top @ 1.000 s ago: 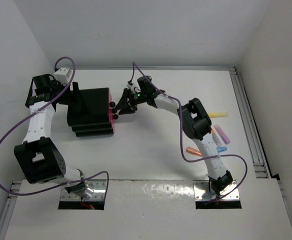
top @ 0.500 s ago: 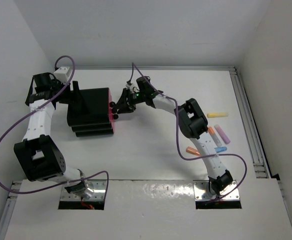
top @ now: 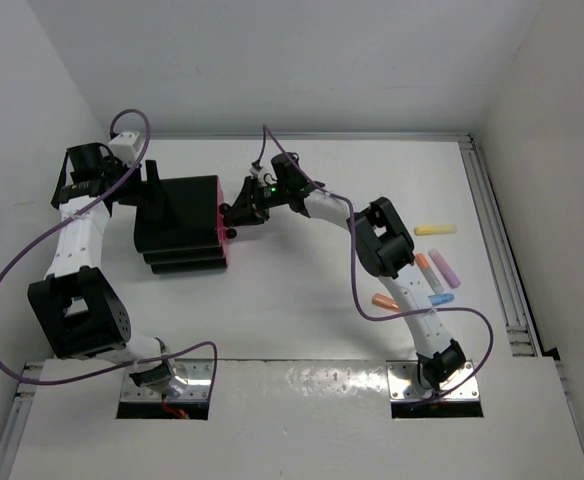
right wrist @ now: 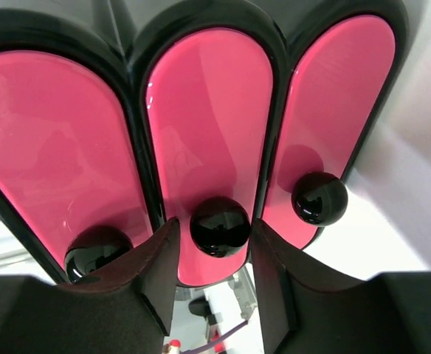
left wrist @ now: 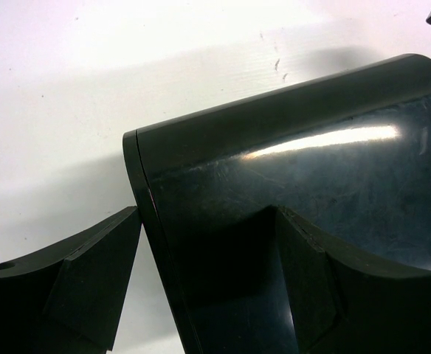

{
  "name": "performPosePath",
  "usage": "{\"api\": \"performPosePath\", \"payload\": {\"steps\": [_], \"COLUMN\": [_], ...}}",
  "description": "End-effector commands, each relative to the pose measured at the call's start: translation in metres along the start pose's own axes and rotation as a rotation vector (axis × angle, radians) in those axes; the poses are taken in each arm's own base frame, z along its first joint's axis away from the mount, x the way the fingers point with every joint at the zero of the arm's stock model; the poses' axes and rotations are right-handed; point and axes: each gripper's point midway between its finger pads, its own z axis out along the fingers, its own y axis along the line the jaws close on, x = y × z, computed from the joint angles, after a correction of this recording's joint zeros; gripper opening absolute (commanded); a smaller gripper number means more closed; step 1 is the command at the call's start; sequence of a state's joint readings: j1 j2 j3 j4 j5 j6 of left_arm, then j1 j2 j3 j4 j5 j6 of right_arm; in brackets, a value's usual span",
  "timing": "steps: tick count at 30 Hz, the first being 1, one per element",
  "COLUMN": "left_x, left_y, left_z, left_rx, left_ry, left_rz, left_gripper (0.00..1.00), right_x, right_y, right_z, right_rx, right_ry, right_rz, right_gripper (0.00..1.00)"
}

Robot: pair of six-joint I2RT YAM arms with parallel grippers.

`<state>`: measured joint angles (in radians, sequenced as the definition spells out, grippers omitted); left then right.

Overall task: Sort the stationery into containers
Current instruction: Open the drawer in the storage box.

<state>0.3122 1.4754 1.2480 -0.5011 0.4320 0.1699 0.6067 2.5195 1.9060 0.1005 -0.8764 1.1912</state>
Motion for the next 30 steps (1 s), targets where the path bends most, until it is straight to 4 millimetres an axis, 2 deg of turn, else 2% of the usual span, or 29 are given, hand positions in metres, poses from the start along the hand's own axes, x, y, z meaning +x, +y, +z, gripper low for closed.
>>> {"api": "performPosePath", "payload": {"steps": [1, 2, 3, 5, 6, 9, 12, 17, 18, 20, 21, 23, 24, 25, 30], "left_x": [0.089, 0.089, 0.089, 0.088, 0.088, 0.089, 0.092, 0.093, 0.093, 0.093, 0.092, 0.091, 0.09, 0.09, 0.089], "left_y": [-0.01, -0.01, -0.01, -0.011, -0.01, -0.008, -0.004, -0.004, -0.004, -0.002, -0.002, -0.002, -0.001, -0.002, -0.001], "left_z": [0.011, 0.011, 0.012, 0.012, 0.012, 0.013, 0.012, 0.014, 0.015, 0.016, 0.016, 0.017, 0.018, 0.018, 0.02], "left_rx": [0.017, 0.016, 0.019, 0.02, 0.018, 0.004, -0.013, -0.009, -0.009, -0.009, -0.009, -0.008, -0.008, -0.004, -0.002], "left_ry": [0.318, 0.318, 0.316, 0.315, 0.316, 0.319, 0.326, 0.328, 0.328, 0.332, 0.331, 0.329, 0.328, 0.329, 0.327], "left_rz": [-0.057, -0.058, -0.06, -0.06, -0.06, -0.055, -0.054, -0.059, -0.059, -0.056, -0.054, -0.052, -0.051, -0.048, -0.051], "left_gripper": [0.78, 0.78, 0.78, 0.78, 0.78, 0.78, 0.78, 0.78, 0.78, 0.78, 0.78, 0.78, 0.78, 0.78, 0.78], "right_x": [-0.004, -0.004, -0.004, -0.004, -0.005, -0.01, -0.017, -0.021, -0.025, -0.024, -0.021, -0.019, -0.016, -0.015, -0.016], "right_y": [0.024, 0.025, 0.024, 0.022, 0.023, 0.014, 0.011, -0.007, -0.003, -0.007, -0.015, -0.012, -0.02, -0.017, -0.03], "right_z": [0.0, 0.0, 0.0, -0.002, -0.003, -0.012, -0.025, -0.053, -0.058, -0.073, -0.079, -0.088, -0.094, -0.098, -0.11], "right_rx": [-0.064, -0.065, -0.063, -0.059, -0.057, -0.026, -0.014, 0.017, 0.009, 0.011, 0.02, 0.01, 0.019, 0.016, 0.033], "right_ry": [-0.001, -0.002, -0.003, -0.003, -0.007, -0.026, -0.042, -0.064, -0.075, -0.093, -0.097, -0.105, -0.108, -0.113, -0.128], "right_rz": [-0.061, -0.066, -0.066, -0.061, -0.06, -0.035, -0.038, 0.002, -0.01, 0.0, 0.021, 0.018, 0.038, 0.033, 0.054], "right_gripper": [0.4, 0.36, 0.26, 0.15, 0.07, 0.0, 0.0, 0.0, 0.0, 0.0, 0.0, 0.0, 0.0, 0.0, 0.0]}}
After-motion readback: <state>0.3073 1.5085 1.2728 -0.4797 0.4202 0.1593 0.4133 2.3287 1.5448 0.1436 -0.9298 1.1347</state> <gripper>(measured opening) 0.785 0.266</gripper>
